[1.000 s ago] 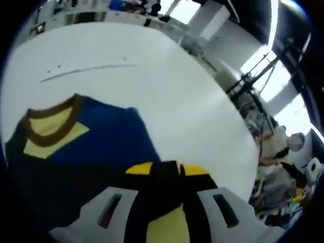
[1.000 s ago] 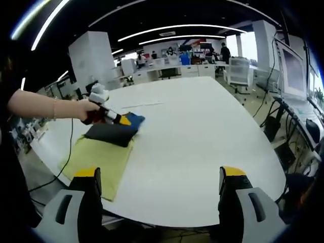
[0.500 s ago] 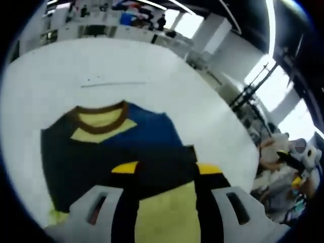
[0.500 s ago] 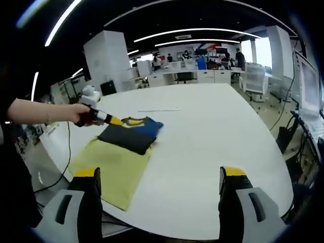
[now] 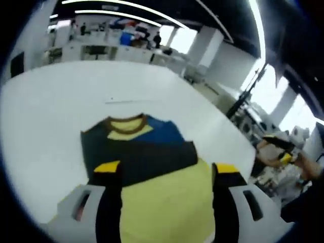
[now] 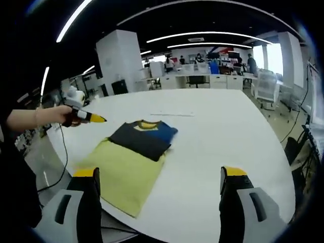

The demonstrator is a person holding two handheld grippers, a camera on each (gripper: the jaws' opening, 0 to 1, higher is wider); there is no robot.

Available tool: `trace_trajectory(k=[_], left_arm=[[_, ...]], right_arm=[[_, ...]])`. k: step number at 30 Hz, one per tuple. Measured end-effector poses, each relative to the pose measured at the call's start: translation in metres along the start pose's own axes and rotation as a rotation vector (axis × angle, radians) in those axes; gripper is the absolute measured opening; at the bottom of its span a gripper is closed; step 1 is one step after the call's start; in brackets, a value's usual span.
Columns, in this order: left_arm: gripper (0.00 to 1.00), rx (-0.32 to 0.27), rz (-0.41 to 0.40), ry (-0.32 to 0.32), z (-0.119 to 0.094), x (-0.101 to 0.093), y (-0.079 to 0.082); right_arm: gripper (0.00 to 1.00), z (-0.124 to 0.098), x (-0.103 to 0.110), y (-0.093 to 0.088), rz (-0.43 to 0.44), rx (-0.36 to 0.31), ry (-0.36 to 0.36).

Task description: Fold the garment on the visible template until the final outline fits inside the template.

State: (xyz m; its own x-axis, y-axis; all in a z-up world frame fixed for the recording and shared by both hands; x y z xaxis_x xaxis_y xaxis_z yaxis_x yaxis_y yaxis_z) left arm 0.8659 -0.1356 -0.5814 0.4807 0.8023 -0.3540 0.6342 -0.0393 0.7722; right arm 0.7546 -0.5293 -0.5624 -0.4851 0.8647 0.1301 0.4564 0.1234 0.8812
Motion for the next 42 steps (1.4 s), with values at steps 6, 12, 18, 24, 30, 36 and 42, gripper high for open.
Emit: trace_trajectory(k=[6, 12, 18, 24, 30, 36, 42], left_arm=[[0.77, -0.051, 0.060, 0.045, -0.035, 0.006, -0.003], [0.88, -0.093, 0.091, 0.069, -0.078, 0.012, -0.003], [0.97, -0.131, 0.123, 0.106, -0.114, 0.019, -0.012], [0.99, -0.124, 0.120, 0.139, -0.135, 0.024, -0.029], [0.99, -0.151, 0.097, 0.161, -0.160, 0.021, -0.042], [0.99, -0.168, 0.049, 0.210, -0.187, 0.027, -0.059], [0.99, -0.159, 0.031, 0.229, -0.203, 0.030, -0.067]], right_arm=[[0.98, 0.002, 0.004, 0.004, -0.012, -0.004, 0.015], [1.00, 0.004, 0.009, 0.007, -0.021, -0.009, 0.024], [1.00, 0.006, 0.016, 0.005, -0.027, -0.001, 0.038], [1.00, 0.005, 0.019, 0.003, -0.027, 0.005, 0.035], [1.00, -0.003, 0.015, -0.001, -0.022, 0.007, 0.014], [1.00, -0.012, 0.009, -0.007, -0.001, 0.008, -0.013], [1.00, -0.017, 0.005, -0.013, 0.012, 0.016, -0.030]])
Point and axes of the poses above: the point that each gripper's makers call its tool centre point, and the gripper's own axes: z roughly forward along the fingers, x roughly to its left, y roughly out of its top, the point moved 8 cm from there along -z, roughly backward along the fingers, and after that the axes turned 1 degree about -x, right-handed, at the moved point
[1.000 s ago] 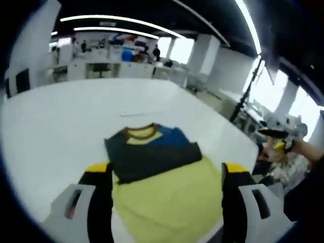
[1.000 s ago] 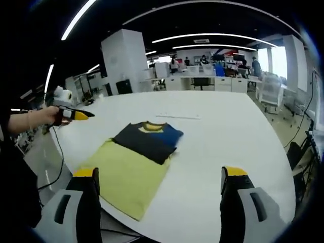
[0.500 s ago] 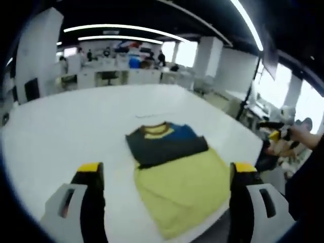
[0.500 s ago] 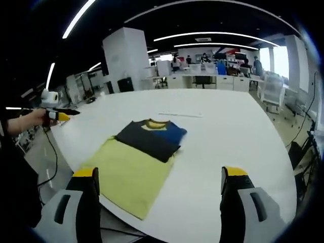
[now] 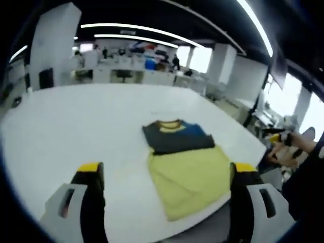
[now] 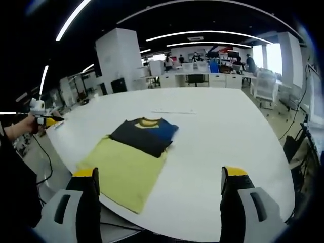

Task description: Fold the garment on the visible template until the final outline fits inside the template.

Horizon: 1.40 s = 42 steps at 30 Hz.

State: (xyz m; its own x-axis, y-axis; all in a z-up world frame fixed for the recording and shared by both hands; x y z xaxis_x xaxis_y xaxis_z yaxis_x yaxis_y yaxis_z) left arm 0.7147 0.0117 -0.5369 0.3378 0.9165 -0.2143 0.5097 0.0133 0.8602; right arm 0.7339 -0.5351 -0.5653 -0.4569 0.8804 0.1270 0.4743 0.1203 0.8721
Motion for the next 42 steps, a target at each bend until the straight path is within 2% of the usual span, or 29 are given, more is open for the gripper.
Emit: trace_trajectory(k=[2, 6, 10, 17, 22, 34, 38, 42], left_arm=[[0.99, -0.001, 0.018, 0.006, -0.003, 0.000, 0.001], [0.99, -0.011, 0.003, -0.002, -0.006, 0.000, 0.000], [0.99, 0.028, 0.012, -0.005, -0.007, 0.001, -0.008], [0.99, 0.054, -0.009, -0.010, -0.004, 0.003, -0.017], [0.96, 0.082, -0.014, -0.028, 0.002, 0.001, -0.026], [0.83, 0.230, -0.021, -0.083, 0.023, -0.005, -0.076], [0.78, 0.281, -0.046, -0.108, 0.033, -0.008, -0.096], [0.76, 0.309, -0.055, -0.114, 0.040, -0.011, -0.106]], right_arm=[[1.00, 0.000, 0.000, -0.001, 0.004, 0.000, -0.001], [1.00, 0.004, 0.006, 0.000, -0.002, 0.009, 0.013], [1.00, 0.008, 0.012, -0.001, -0.001, 0.009, 0.022], [1.00, 0.009, 0.015, -0.007, -0.016, 0.032, 0.031], [0.94, 0.008, 0.016, -0.009, -0.004, 0.028, 0.039], [0.72, 0.023, 0.029, -0.035, 0.017, 0.073, 0.097], [0.62, 0.029, 0.035, -0.050, 0.026, 0.103, 0.118], [0.56, 0.035, 0.040, -0.064, 0.042, 0.137, 0.136]])
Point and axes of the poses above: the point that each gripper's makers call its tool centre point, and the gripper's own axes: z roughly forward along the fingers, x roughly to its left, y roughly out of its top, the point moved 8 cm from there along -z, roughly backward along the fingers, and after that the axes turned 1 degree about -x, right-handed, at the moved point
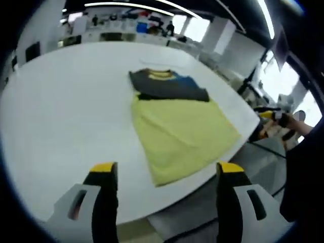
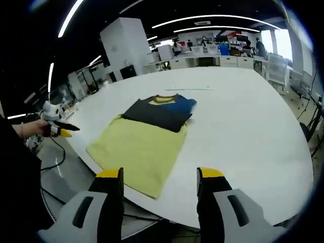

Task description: Fold the garment on the visible template until the final outline fits inside the template.

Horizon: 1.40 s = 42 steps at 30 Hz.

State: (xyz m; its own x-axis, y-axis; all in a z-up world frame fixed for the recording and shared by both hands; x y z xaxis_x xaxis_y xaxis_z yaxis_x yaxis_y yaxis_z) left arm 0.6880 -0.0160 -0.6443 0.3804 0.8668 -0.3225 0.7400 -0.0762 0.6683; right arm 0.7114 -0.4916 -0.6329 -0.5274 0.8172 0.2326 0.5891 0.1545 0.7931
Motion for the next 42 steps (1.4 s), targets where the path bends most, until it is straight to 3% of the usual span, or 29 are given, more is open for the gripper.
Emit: trace_trajectory(k=[12, 18, 22, 35, 39, 42], left_arm=[[0.65, 0.088, -0.007, -0.010, 0.022, 0.003, -0.020], [0.50, 0.102, -0.005, 0.022, 0.034, 0.006, -0.028], [0.46, 0.122, 0.003, 0.023, 0.041, 0.005, -0.032], [0.36, 0.153, -0.023, 0.045, 0.049, 0.011, -0.037], [0.34, 0.159, -0.025, 0.044, 0.052, 0.010, -0.036], [0.33, 0.163, -0.019, 0.045, 0.054, 0.010, -0.035]], right_arm=[[0.51, 0.024, 0.003, -0.020, -0.001, 0.088, 0.015], [0.45, 0.038, 0.007, -0.032, -0.028, 0.154, 0.022], [0.43, 0.044, 0.009, -0.041, -0.031, 0.182, 0.030], [0.36, 0.060, 0.003, -0.050, -0.026, 0.247, -0.008], [0.34, 0.066, 0.006, -0.054, -0.072, 0.318, -0.013], [0.33, 0.071, 0.007, -0.057, -0.065, 0.329, -0.004]])
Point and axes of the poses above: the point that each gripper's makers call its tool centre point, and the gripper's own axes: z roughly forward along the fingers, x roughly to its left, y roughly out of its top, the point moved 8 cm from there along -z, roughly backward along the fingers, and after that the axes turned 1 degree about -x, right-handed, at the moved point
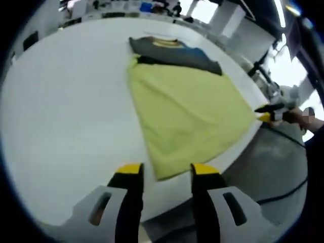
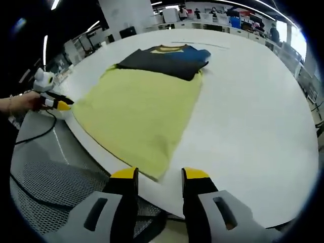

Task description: Fold the garment on the visible template until the final outline fits inside the template.

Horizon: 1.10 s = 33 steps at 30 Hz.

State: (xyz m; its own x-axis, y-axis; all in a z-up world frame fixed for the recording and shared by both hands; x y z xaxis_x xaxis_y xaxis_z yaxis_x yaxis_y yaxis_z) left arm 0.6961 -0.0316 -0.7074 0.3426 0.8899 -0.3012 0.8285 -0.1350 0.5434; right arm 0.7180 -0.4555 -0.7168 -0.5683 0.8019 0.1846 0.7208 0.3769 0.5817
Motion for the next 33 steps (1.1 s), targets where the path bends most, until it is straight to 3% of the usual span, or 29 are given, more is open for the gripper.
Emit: trace_trajectory(k=[13, 17, 23, 33], left_arm=[[0.27, 0.006, -0.010, 0.013, 0.0008, 0.0006, 0.0003], [0.22, 0.009, -0.020, 0.013, 0.0022, -0.0002, 0.0003], [0.21, 0.017, -0.029, 0.017, 0.0003, 0.0011, 0.0020], [0.06, 0.039, -0.083, 0.039, -0.0018, 0.0043, 0.0014]], right_arm=[[0.23, 0.0061, 0.0014, 0.0019, -0.037, 0.042, -0.024], [0.15, 0.0070, 0.0032, 0.0041, -0.043, 0.051, -0.027], [0.15, 0.0081, 0.0044, 0.0057, -0.054, 0.059, -0.025], [0.07, 0.0083, 0.0005, 0.0057, -0.033, 0.044, -0.031]])
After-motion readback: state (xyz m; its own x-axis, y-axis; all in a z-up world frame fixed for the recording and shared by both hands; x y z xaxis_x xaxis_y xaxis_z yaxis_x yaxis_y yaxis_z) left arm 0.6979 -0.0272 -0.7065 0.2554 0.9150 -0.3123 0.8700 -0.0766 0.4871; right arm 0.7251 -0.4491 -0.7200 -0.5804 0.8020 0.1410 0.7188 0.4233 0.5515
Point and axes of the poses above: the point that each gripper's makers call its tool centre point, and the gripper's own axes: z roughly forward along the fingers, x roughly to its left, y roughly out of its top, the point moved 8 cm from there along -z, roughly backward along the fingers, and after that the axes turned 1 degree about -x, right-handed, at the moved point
